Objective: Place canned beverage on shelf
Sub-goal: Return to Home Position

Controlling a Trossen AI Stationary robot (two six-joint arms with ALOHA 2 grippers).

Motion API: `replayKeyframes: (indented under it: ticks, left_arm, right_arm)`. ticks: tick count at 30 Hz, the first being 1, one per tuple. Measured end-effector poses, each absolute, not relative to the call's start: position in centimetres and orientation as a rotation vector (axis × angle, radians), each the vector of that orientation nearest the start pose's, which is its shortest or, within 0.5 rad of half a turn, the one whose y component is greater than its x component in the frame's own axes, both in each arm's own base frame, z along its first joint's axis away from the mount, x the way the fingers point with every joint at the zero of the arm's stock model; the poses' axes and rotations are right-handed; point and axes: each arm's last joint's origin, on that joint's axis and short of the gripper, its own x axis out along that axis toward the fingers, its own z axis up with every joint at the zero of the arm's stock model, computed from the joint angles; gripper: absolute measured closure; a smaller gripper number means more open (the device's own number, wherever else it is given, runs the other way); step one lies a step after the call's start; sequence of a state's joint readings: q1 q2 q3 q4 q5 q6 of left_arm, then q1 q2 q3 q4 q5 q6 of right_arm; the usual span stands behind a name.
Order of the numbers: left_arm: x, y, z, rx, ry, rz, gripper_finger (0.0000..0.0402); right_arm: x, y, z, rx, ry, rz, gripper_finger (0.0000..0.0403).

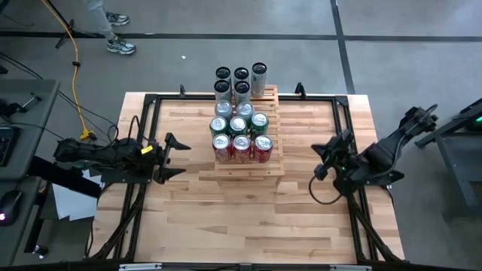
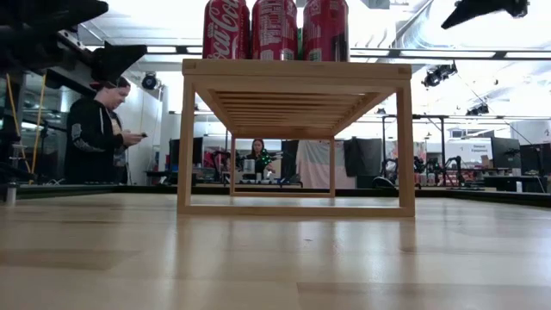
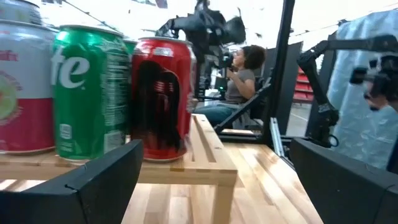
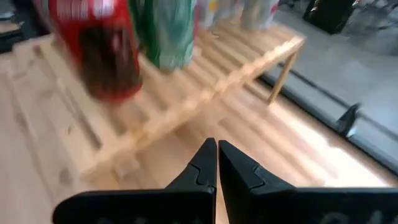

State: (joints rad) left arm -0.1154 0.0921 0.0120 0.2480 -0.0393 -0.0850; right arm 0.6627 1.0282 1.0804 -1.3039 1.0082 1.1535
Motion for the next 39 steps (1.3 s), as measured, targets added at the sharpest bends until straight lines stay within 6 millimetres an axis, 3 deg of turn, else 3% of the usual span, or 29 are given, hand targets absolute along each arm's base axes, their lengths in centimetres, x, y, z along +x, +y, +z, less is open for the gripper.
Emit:
replayKeyframes:
  ticks: [6, 12, 18, 23, 26, 35, 39]
  left_arm:
    - [10.1, -1.0, 18.4, -0.100, -0.167, -0.069, 0.0007]
    - [10.1, -1.0, 18.4, -0.099, -0.166, -0.069, 0.0007]
    - [10.1, -1.0, 18.4, -0.099, -0.167, -0.069, 0.0007]
    - [10.1, -1.0, 18.4, -0.100, -0.167, -0.069, 0.0007]
    - [10.1, -1.0, 18.4, -0.099, -0.167, -0.069, 0.0007]
    - [10.1, -1.0, 18.4, -0.099, -0.167, -0.069, 0.0007]
    - [10.1, -1.0, 18.4, -0.099, -0.167, -0.069, 0.0007]
  right_arm:
    - [12.1, 7.5, 26.7, 0.226, 0.422, -0.595, 0.0403]
    - [11.7, 6.7, 22.9, 0.235, 0.293, -0.498, 0.0403]
    - [11.8, 4.6, 21.9, 0.209, 0.139, -0.409, 0.0403]
    - [12.0, 2.9, 22.1, 0.094, -0.058, -0.213, 0.0403]
    - [12.1, 2.0, 21.0, 0.030, -0.108, -0.161, 0.0403]
    - [12.2, 0.6, 18.3, -0.015, -0.091, -0.094, 0.0403]
    - [12.2, 0.4, 16.9, -0.050, -0.003, -0.051, 0.0403]
